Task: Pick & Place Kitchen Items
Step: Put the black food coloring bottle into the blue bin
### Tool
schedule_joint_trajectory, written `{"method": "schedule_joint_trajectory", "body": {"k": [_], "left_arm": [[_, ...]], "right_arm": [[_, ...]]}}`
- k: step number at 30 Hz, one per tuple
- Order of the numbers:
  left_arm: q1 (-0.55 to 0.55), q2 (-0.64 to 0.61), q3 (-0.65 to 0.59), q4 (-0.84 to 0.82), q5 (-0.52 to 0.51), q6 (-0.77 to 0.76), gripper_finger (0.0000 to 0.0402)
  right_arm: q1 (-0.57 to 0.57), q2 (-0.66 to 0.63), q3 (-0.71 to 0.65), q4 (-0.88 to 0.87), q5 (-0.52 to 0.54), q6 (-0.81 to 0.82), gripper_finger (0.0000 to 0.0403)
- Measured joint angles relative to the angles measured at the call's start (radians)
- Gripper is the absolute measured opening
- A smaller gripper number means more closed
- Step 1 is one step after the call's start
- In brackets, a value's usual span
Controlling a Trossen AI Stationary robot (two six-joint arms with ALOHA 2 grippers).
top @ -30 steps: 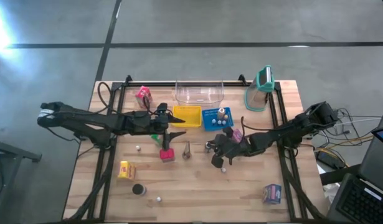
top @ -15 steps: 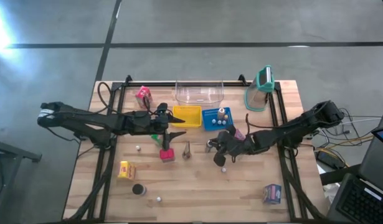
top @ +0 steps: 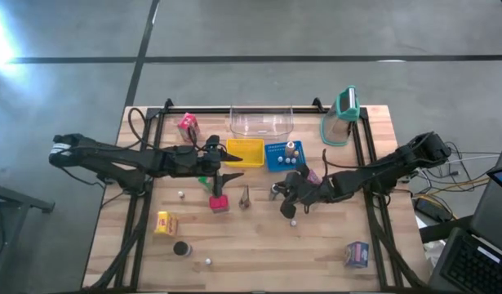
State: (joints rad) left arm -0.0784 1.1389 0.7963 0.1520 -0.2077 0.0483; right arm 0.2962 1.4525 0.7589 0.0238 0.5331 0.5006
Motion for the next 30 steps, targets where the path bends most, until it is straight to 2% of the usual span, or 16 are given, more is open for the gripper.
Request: {"method": "schedule_joint_trajectory", "body": {"k": [30], "left_arm": [[-0.001,0.0,0.0,-0.004,0.0,0.0,0.0218]], "right_arm": [[-0.021,-0.031,0.0,0.008,0.0,-0.014,0.0035]]}}
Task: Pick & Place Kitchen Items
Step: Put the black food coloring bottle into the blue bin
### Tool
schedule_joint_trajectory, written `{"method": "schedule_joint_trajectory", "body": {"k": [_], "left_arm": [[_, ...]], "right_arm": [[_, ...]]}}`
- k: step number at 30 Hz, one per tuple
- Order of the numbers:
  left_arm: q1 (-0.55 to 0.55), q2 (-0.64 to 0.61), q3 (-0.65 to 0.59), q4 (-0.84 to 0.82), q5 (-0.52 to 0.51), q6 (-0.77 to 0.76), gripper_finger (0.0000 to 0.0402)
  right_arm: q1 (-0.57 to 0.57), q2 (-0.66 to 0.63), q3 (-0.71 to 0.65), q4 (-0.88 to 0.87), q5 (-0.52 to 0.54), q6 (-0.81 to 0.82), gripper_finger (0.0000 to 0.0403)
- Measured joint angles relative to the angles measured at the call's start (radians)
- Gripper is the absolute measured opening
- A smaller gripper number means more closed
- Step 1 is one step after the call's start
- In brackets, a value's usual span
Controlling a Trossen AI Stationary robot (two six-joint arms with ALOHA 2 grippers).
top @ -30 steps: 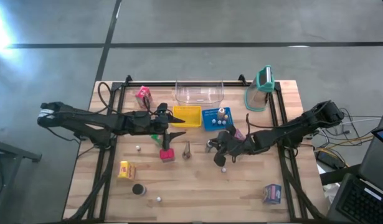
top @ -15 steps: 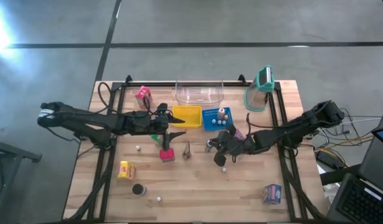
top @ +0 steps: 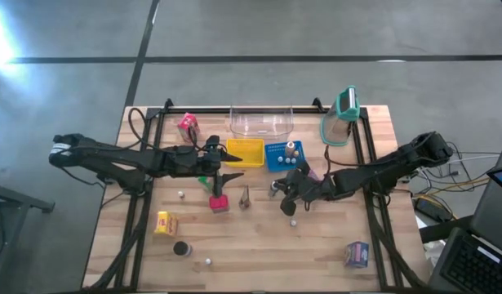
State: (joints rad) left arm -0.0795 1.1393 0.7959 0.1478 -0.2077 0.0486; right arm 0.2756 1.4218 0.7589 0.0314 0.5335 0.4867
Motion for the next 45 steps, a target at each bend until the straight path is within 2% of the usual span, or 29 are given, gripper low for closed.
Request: {"method": "schedule_joint_trajectory", "body": {"k": [16,24,28,36,45], "left_arm": [[0.0,0.0,0.0,0.0,0.0,0.0,0.0218],[0.001,0.0,0.0,-0.003,0.0,0.0,0.0218],[0.001,0.0,0.0,-0.009,0.0,0.0,0.0218],[0.001,0.0,0.0,-0.009,0.0,0.0,0.0218],[0.001,0.0,0.0,-0.009,0.0,0.0,0.0218]], "right_arm": [[-0.006,-0.123,0.0,-0.007,-0.011,-0.042,0.0035],[-0.019,-0.143,0.001,-0.028,-0.011,-0.05,0.0035],[-0.055,-0.163,0.001,-0.028,-0.025,-0.064,0.0037],[-0.172,-0.206,0.001,-0.026,-0.116,-0.09,0.0036],[-0.293,-0.202,0.001,-0.035,-0.145,-0.113,0.0036]]}}
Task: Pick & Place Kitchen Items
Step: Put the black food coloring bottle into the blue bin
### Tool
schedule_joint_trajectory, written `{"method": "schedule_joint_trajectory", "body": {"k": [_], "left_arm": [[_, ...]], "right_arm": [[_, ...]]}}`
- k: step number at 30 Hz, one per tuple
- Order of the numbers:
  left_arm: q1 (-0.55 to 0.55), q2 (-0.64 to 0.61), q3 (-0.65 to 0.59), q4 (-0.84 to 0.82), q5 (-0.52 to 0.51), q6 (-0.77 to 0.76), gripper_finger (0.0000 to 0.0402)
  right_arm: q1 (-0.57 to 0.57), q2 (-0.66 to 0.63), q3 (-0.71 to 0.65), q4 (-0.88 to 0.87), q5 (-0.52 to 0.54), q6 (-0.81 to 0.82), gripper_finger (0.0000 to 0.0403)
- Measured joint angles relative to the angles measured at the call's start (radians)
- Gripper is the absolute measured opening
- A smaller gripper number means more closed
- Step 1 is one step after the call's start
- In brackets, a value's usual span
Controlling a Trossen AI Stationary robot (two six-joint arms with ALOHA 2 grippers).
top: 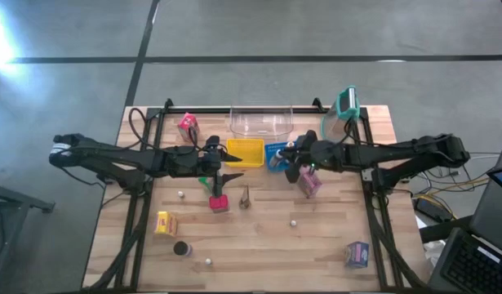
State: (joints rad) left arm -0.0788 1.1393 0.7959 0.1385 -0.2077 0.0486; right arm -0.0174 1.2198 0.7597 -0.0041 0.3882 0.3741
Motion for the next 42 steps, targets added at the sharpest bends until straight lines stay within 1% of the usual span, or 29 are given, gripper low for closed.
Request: {"method": "schedule_joint_trajectory", "body": {"k": [5,8,16,34,42], "left_arm": [[0.0,0.0,0.0,0.0,0.0,0.0,0.0218],[-0.001,0.0,0.0,-0.001,0.0,0.0,0.0218],[-0.001,0.0,0.0,-0.007,0.0,0.0,0.0218],[0.0,0.0,0.0,-0.005,0.0,0.0,0.0218],[0.0,0.0,0.0,-0.009,0.0,0.0,0.0218]], "right_arm": [[-0.046,0.014,0.0,0.0,-0.007,-0.013,0.0035],[-0.074,0.041,0.0,0.009,-0.028,-0.015,0.0036],[-0.135,0.107,0.0,0.024,-0.03,-0.043,0.0035],[-0.177,0.207,0.0,0.076,-0.03,-0.067,0.0036],[-0.194,0.232,0.0,0.071,-0.029,-0.063,0.0036]]}}
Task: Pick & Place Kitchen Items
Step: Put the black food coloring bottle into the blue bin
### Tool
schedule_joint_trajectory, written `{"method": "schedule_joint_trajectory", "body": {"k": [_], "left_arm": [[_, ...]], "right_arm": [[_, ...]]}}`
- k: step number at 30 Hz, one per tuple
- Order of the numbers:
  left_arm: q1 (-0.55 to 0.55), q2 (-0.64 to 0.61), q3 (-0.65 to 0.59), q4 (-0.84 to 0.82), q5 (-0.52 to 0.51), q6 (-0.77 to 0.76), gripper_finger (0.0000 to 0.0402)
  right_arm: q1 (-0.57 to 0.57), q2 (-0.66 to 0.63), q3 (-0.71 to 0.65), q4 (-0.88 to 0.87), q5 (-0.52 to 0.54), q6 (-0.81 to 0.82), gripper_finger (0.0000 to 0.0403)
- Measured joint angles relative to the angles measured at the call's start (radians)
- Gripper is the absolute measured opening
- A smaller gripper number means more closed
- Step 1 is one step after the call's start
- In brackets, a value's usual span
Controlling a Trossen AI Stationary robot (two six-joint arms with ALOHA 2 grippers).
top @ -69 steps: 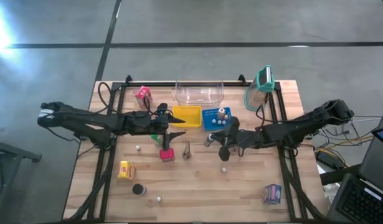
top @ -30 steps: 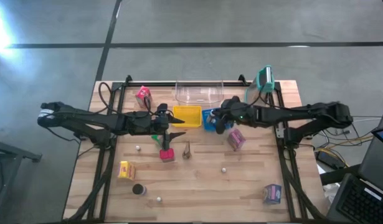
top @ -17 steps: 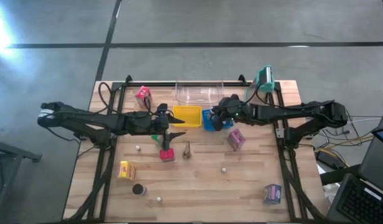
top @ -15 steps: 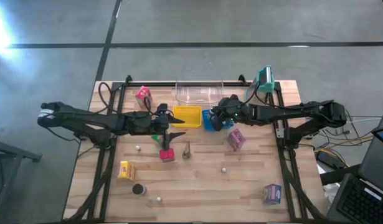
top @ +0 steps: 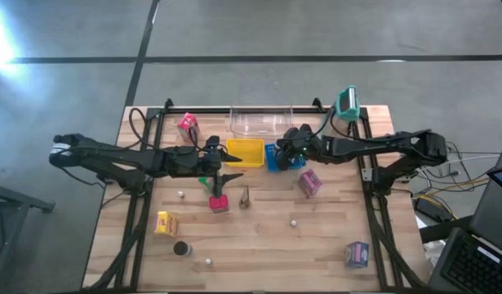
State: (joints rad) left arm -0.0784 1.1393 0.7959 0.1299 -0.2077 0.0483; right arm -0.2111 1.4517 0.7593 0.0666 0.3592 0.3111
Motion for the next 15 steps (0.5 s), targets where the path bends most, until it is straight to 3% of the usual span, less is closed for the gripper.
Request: {"method": "schedule_joint_trajectory", "body": {"k": [15], "left_arm": [[0.0,0.0,0.0,-0.007,0.0,0.0,0.0218]], "right_arm": [[-0.017,0.052,0.001,-0.012,0.009,-0.002,0.0036]]}}
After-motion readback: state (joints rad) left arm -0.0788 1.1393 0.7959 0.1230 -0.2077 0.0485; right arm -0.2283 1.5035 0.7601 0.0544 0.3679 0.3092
